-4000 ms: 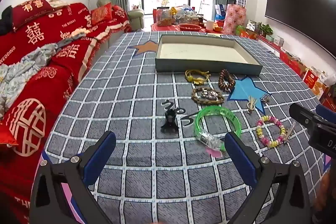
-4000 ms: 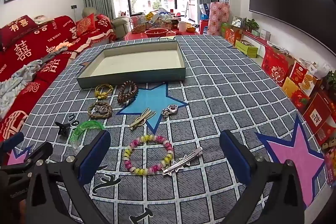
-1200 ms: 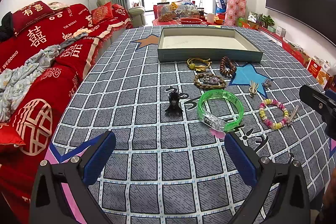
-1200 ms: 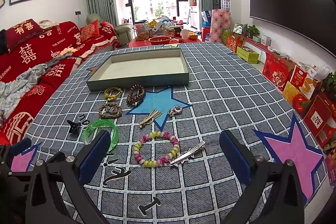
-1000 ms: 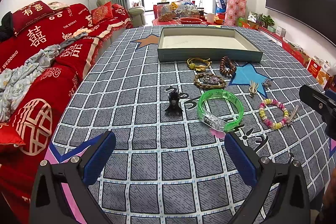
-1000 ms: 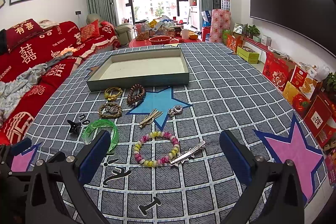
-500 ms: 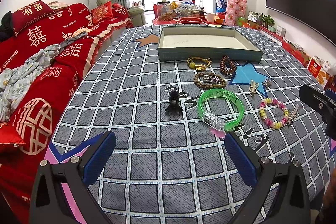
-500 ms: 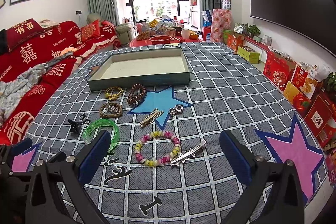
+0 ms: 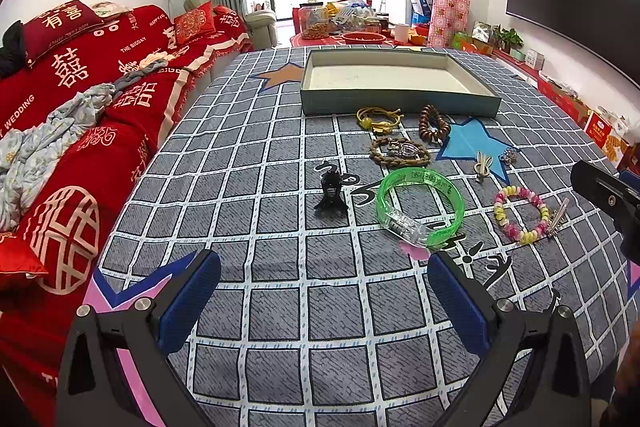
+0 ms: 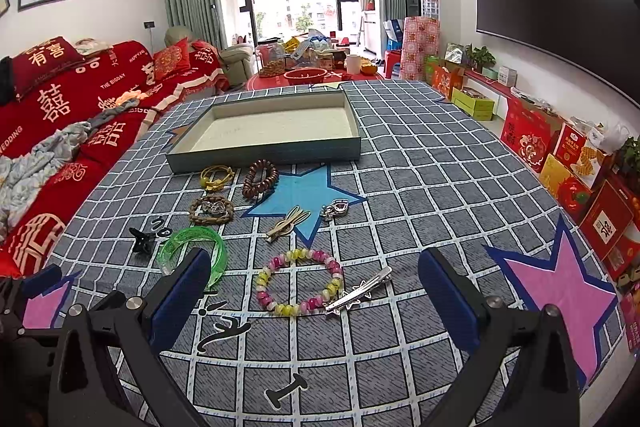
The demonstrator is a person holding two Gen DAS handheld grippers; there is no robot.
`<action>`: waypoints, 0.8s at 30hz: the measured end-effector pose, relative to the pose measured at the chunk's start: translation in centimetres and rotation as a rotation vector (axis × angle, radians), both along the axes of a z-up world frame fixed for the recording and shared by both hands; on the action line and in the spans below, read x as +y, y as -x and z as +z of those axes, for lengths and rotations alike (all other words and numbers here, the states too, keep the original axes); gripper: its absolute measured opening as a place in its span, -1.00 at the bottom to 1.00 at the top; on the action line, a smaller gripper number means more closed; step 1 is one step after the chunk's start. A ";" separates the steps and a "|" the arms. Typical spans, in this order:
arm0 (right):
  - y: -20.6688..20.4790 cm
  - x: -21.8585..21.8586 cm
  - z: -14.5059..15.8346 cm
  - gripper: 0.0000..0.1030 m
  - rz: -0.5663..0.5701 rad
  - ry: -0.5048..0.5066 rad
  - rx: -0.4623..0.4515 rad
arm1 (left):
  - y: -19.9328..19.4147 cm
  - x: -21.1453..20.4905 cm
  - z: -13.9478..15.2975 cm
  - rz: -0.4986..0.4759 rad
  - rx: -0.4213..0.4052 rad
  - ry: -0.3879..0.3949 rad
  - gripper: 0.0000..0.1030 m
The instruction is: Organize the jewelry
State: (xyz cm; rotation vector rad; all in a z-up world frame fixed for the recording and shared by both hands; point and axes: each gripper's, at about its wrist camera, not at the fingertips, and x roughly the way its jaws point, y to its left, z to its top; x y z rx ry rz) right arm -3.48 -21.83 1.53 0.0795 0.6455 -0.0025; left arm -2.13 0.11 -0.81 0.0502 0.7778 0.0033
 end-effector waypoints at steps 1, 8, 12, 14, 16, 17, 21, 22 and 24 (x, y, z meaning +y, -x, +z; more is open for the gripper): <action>0.0 0.1 0.0 1.00 0.000 0.000 0.000 | 0.0 0.0 0.0 0.000 0.000 0.000 1.00; 0.0 0.2 0.0 1.00 0.000 -0.002 0.001 | 0.0 0.0 0.0 0.000 0.000 0.000 1.00; 0.0 0.1 0.0 1.00 0.000 -0.002 0.001 | 0.0 0.0 0.0 0.000 0.000 0.000 1.00; 0.0 0.3 0.0 1.00 0.000 -0.001 0.001 | 0.0 0.0 0.0 0.000 0.000 0.000 1.00; 0.0 0.1 0.0 1.00 0.000 -0.001 0.001 | 0.0 0.0 0.0 0.000 0.000 0.000 1.00; 0.0 0.1 0.0 1.00 0.001 -0.002 0.001 | 0.0 0.0 0.0 0.000 0.000 0.000 1.00; 0.0 0.1 0.0 1.00 0.000 -0.003 0.001 | 0.0 0.0 0.0 0.000 0.000 0.000 1.00; 0.0 0.1 0.0 1.00 0.000 -0.002 0.001 | 0.0 0.0 0.0 0.000 0.001 0.000 1.00; 0.0 0.1 0.0 1.00 0.000 -0.003 0.002 | 0.0 0.1 0.0 0.000 0.000 -0.001 1.00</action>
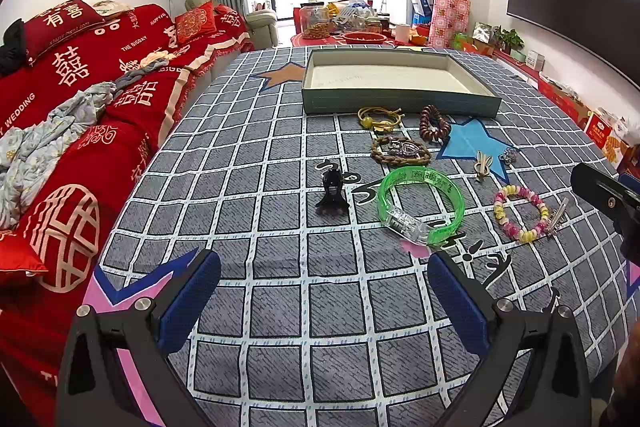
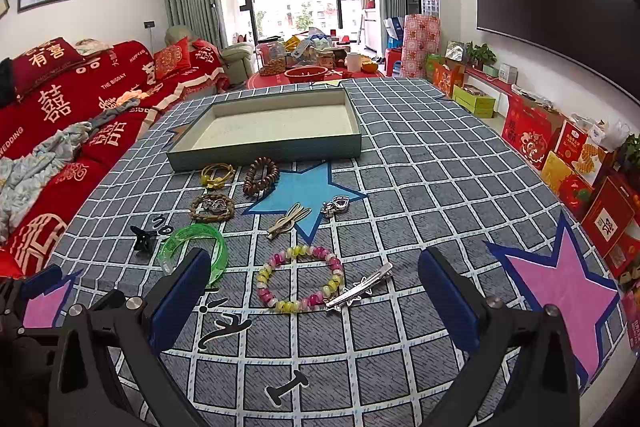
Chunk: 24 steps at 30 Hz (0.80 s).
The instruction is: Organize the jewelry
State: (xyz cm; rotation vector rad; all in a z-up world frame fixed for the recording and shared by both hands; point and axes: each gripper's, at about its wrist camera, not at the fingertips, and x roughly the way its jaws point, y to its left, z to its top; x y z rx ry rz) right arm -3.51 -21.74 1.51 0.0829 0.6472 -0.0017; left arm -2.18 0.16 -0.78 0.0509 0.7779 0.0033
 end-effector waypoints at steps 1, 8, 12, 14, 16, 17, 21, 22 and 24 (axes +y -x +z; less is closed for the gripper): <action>0.1 0.0 0.0 1.00 0.000 -0.002 0.000 | 0.1 0.0 0.0 0.000 -0.001 0.001 1.00; 0.1 0.0 0.0 1.00 0.000 -0.004 0.000 | 0.1 0.0 -0.1 -0.001 0.001 0.002 1.00; 0.2 -0.2 -0.3 1.00 -0.002 -0.006 0.007 | 0.1 0.1 -0.2 -0.009 0.011 0.015 1.00; 0.3 -0.5 -0.3 1.00 -0.007 -0.008 0.012 | -0.1 0.3 -0.3 -0.008 0.022 0.018 1.00; 0.4 -1.4 -0.4 1.00 -0.016 -0.011 0.021 | -0.4 0.4 -0.5 -0.015 0.038 0.020 1.00; 0.4 -1.7 -0.5 1.00 -0.023 -0.013 0.029 | -0.6 0.6 -0.5 -0.019 0.045 0.023 1.00; 0.3 -3.0 -0.6 1.00 -0.048 -0.012 0.067 | -2.3 1.4 -0.7 -0.025 0.081 0.041 1.00; 0.3 -3.2 -0.7 1.00 -0.052 -0.012 0.076 | -2.7 1.6 -0.8 -0.031 0.088 0.046 1.00; 0.0 -3.8 -1.3 1.00 -0.067 -0.011 0.112 | -3.5 2.0 -1.2 -0.030 0.102 0.037 1.00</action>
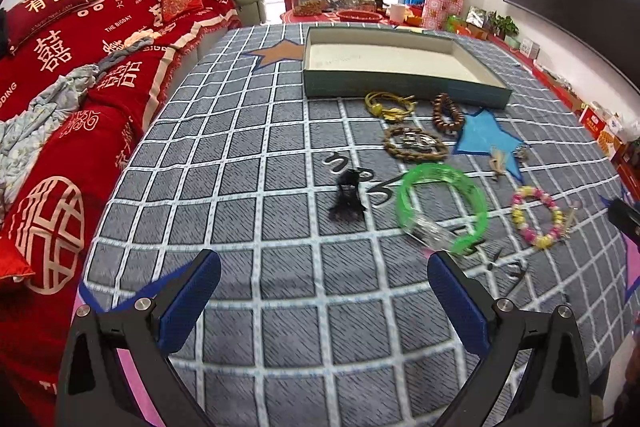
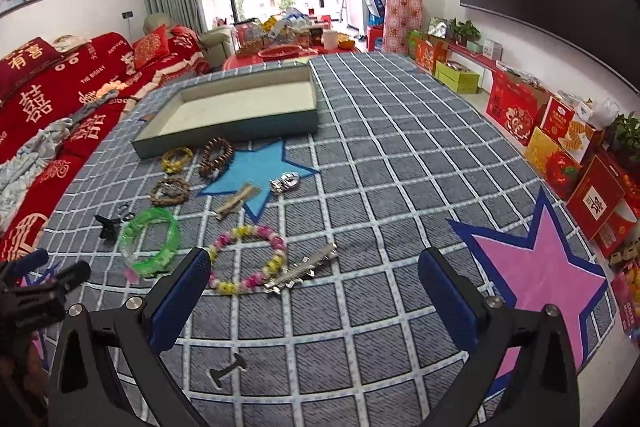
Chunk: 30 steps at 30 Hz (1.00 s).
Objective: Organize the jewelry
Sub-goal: 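Grasp the black claw clip with the left tool while the right tool grasps the silver hair clip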
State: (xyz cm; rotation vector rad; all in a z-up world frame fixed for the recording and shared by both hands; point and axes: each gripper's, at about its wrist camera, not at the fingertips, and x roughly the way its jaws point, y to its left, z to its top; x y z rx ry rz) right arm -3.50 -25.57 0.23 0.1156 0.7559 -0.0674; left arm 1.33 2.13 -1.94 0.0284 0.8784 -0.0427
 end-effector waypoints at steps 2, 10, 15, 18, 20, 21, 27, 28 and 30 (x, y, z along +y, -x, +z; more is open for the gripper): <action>-0.3 -1.0 -0.5 1.00 -0.016 -0.005 0.038 | -0.8 0.2 -0.3 -0.004 0.009 -0.016 1.00; -2.4 -2.5 -3.8 1.00 -0.074 -0.016 0.192 | -3.1 0.0 -1.7 -0.041 0.056 -0.038 1.00; -3.5 -2.4 -4.2 0.95 -0.077 -0.018 0.225 | -4.2 -0.3 -2.1 -0.054 0.065 -0.052 1.00; -4.6 -2.3 -4.4 0.75 -0.106 -0.024 0.234 | -5.0 -0.5 -2.2 -0.059 0.074 -0.042 1.00; -5.3 -2.2 -4.7 0.51 -0.123 -0.029 0.246 | -5.4 -0.7 -2.2 -0.060 0.080 -0.044 0.99; -5.4 -2.0 -4.6 0.46 -0.127 -0.018 0.244 | -5.7 -0.8 -2.3 -0.064 0.087 -0.044 0.99; -5.9 -1.3 -4.5 -0.11 -0.119 0.026 0.239 | -6.7 -1.1 -2.4 -0.071 0.095 -0.020 0.75; -5.9 -1.2 -4.4 -0.28 -0.113 0.026 0.238 | -6.8 -1.2 -2.3 -0.078 0.093 -0.013 0.61; -6.0 -1.2 -4.3 -0.54 -0.100 0.024 0.237 | -6.8 -1.6 -2.2 -0.095 0.088 -0.004 0.37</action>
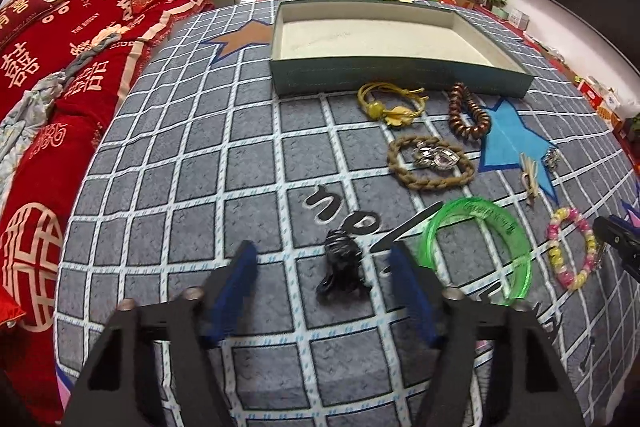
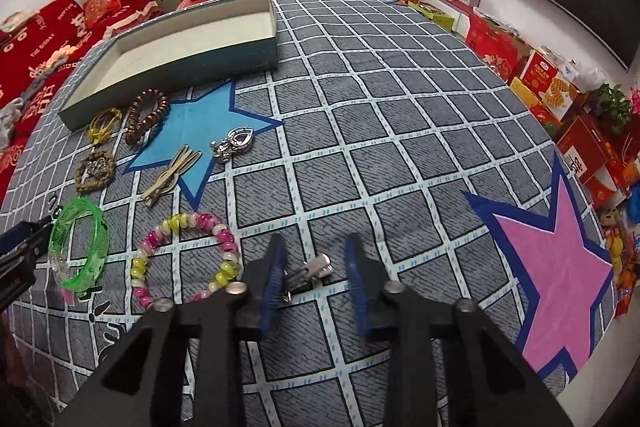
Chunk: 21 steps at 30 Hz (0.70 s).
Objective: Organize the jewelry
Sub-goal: 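Grasp the black claw clip with the left tool while the right tool grasps the silver hair clip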
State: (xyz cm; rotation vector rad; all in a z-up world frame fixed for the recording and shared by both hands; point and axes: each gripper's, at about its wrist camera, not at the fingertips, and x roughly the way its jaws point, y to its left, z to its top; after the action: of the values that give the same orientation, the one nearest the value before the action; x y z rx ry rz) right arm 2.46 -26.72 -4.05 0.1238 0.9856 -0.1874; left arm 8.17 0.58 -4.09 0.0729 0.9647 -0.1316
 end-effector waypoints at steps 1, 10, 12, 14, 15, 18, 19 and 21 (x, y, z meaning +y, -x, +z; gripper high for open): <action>0.0 -0.1 0.0 -0.70 0.002 -0.003 0.000 | 0.0 -0.2 0.1 -0.011 -0.004 0.003 0.12; 0.8 -2.0 0.1 -0.92 0.020 -0.189 -0.052 | 0.0 0.2 0.7 -0.065 0.008 0.107 -0.41; 0.9 -2.5 0.4 -0.92 0.015 -0.220 -0.067 | 0.0 0.6 0.9 -0.060 0.011 0.129 -0.41; 1.0 -2.6 1.0 -0.92 0.021 -0.219 -0.082 | 0.0 1.1 1.2 -0.055 0.009 0.149 -0.41; 0.9 -2.6 1.2 -0.92 0.024 -0.213 -0.087 | 0.0 1.2 1.3 -0.052 0.008 0.154 -0.41; 0.9 -2.8 1.6 -0.92 0.028 -0.212 -0.072 | 0.1 1.7 1.7 -0.042 -0.004 0.153 -0.41; 0.9 -3.0 1.5 -0.92 0.030 -0.226 -0.047 | 0.1 1.8 1.7 -0.042 -0.008 0.151 -0.41; 1.1 -3.1 1.3 -0.90 0.018 -0.230 -0.007 | 0.3 1.8 1.8 -0.045 -0.012 0.150 -0.41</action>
State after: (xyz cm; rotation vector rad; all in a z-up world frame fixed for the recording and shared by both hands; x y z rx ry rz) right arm 1.34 -29.85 -2.77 0.3256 0.9994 -0.0567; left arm 7.91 2.42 -2.31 -0.0424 0.9392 -0.2446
